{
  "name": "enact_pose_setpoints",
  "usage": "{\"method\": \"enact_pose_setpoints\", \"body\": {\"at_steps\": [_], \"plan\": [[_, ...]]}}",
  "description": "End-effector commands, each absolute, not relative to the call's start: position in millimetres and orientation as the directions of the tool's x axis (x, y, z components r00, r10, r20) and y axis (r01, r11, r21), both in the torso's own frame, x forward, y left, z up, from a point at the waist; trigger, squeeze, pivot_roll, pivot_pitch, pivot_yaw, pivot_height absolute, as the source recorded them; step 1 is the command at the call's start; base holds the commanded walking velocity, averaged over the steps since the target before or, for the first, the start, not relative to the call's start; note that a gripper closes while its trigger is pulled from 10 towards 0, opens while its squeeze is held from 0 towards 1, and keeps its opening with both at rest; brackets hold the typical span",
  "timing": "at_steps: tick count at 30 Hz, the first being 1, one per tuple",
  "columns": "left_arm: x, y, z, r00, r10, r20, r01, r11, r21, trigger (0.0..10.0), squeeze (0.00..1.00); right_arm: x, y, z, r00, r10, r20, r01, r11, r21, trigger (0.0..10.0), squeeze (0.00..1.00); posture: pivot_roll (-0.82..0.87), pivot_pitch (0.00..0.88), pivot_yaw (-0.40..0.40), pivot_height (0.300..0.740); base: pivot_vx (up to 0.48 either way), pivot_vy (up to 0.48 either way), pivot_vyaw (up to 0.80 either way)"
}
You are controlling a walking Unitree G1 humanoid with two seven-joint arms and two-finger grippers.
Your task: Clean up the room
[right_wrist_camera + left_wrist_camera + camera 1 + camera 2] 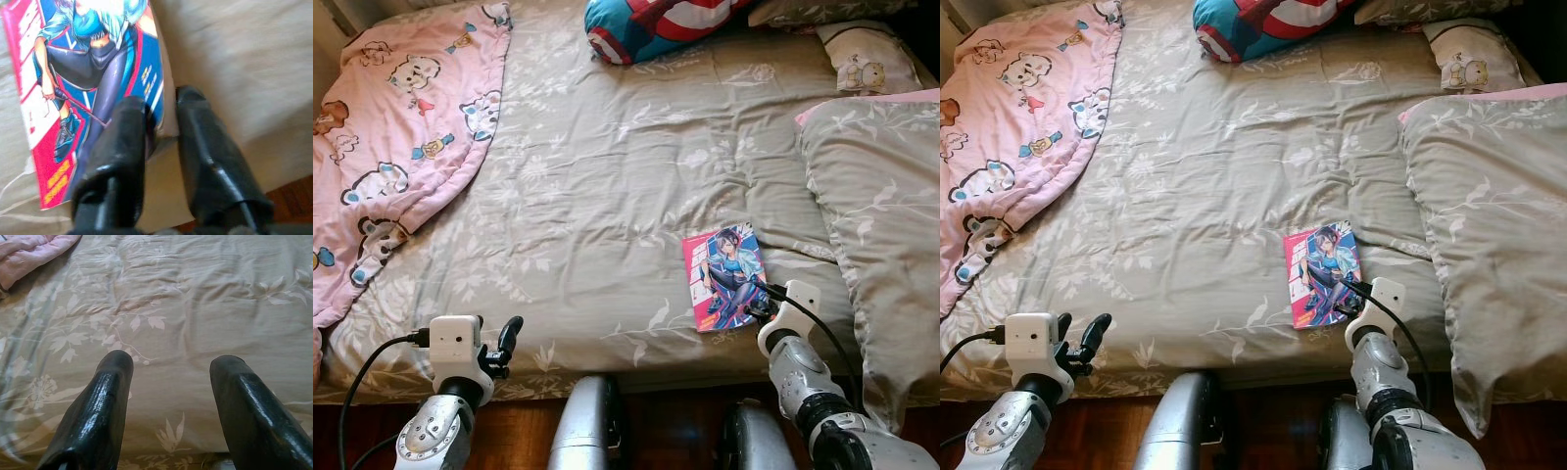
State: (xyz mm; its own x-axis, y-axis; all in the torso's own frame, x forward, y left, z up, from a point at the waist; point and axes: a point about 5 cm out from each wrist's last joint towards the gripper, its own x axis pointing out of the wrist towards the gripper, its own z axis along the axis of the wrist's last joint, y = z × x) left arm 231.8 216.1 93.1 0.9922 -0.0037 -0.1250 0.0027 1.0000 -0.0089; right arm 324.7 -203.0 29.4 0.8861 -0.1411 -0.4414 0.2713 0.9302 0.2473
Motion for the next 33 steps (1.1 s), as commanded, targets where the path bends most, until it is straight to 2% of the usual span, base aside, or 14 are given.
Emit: {"method": "enact_pose_setpoints", "body": {"at_steps": [1,2,3,4,12,15,23,29,33], "plan": [[229,220,91,0.989,0.007,-0.15,-0.005,1.0,0.016,10.0,0.0,315,-202,17,0.86,-0.154,-0.487,0.307,0.918,0.252,10.0,1.0,0.17,0.303,0.165,0.648,0.0,0.0,0.0],[230,220,91,0.989,0.007,-0.15,-0.004,1.0,0.016,10.0,0.0,315,-203,17,0.859,-0.158,-0.487,0.309,0.918,0.249,10.0,0.67,0.17,0.303,0.165,0.648,0.0,0.0,0.0],[230,220,91,0.989,0.007,-0.149,-0.005,1.0,0.016,10.0,0.0,315,-203,18,0.859,-0.16,-0.487,0.311,0.918,0.247,10.0,0.67,0.17,0.301,0.167,0.648,0.0,0.0,0.0],[231,221,91,0.989,0.007,-0.148,-0.005,1.0,0.017,10.0,0.0,315,-204,18,0.856,-0.173,-0.487,0.321,0.916,0.238,10.0,0.0,0.17,0.301,0.167,0.648,0.0,0.0,0.0],[235,220,92,0.99,0.005,-0.143,-0.003,1.0,0.015,10.0,0.0,316,-212,21,0.854,-0.228,-0.468,0.362,0.906,0.219,10.0,0.0,0.17,0.296,0.169,0.648,0.0,0.0,0.0],[237,219,92,0.99,0.002,-0.139,-0.001,1.0,0.011,10.0,0.0,319,-217,29,0.878,-0.261,-0.402,0.358,0.914,0.188,10.0,0.0,0.15,0.289,0.164,0.648,0.0,0.0,0.0],[245,214,90,0.992,0.005,-0.123,-0.007,1.0,-0.018,10.0,0.0,320,-212,41,0.941,-0.24,-0.237,0.278,0.95,0.143,10.0,0.0,0.11,0.265,0.145,0.648,0.0,0.0,0.0],[259,206,81,0.992,0.012,-0.126,-0.022,0.997,-0.075,10.0,0.0,299,-198,27,0.969,-0.154,-0.196,0.18,0.976,0.125,10.0,0.0,0.06,0.235,0.126,0.648,0.0,0.0,0.0],[266,202,77,0.992,0.003,-0.128,-0.015,0.995,-0.096,10.0,0.0,288,-194,18,0.967,-0.15,-0.208,0.182,0.973,0.145,10.0,0.0,0.03,0.216,0.115,0.648,0.0,0.0,0.0]]}}
